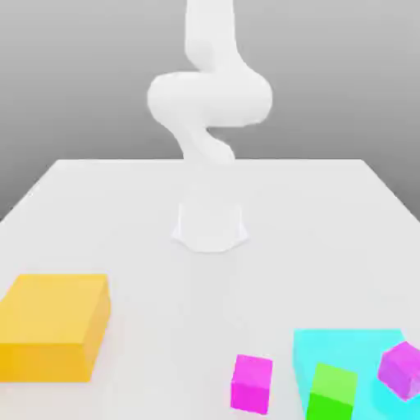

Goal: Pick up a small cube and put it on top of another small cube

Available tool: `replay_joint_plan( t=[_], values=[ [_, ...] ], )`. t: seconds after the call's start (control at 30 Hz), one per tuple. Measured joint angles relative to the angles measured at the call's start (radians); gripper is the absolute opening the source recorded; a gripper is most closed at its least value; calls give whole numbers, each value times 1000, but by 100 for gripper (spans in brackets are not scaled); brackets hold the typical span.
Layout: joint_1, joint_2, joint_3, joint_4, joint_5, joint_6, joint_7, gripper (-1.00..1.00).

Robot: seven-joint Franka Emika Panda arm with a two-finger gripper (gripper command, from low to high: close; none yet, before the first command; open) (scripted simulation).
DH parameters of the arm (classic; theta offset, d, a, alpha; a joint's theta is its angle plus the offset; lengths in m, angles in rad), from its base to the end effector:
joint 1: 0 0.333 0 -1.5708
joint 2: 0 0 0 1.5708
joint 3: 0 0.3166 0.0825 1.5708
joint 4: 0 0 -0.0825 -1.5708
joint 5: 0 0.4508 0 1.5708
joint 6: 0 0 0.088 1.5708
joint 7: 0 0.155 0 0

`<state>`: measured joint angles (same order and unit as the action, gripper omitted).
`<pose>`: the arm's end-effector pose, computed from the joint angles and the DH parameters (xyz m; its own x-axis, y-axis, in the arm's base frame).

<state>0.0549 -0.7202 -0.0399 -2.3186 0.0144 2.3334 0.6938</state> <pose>0.4755 0.0045 0.6392 0.5865 -0.6457 0.4889 -0.4560 -0.7621 -0.4596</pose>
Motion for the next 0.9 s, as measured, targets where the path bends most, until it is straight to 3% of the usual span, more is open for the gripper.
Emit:
replay_joint_plan(
  t=[0.43,0.7,0.9],
  values=[
    [239,419,-170,-97,112,174,-581,0],
    [306,673,-188,-156,175,280,-930,0],
    [311,851,-174,-203,141,366,-1134,0]
  ],
)
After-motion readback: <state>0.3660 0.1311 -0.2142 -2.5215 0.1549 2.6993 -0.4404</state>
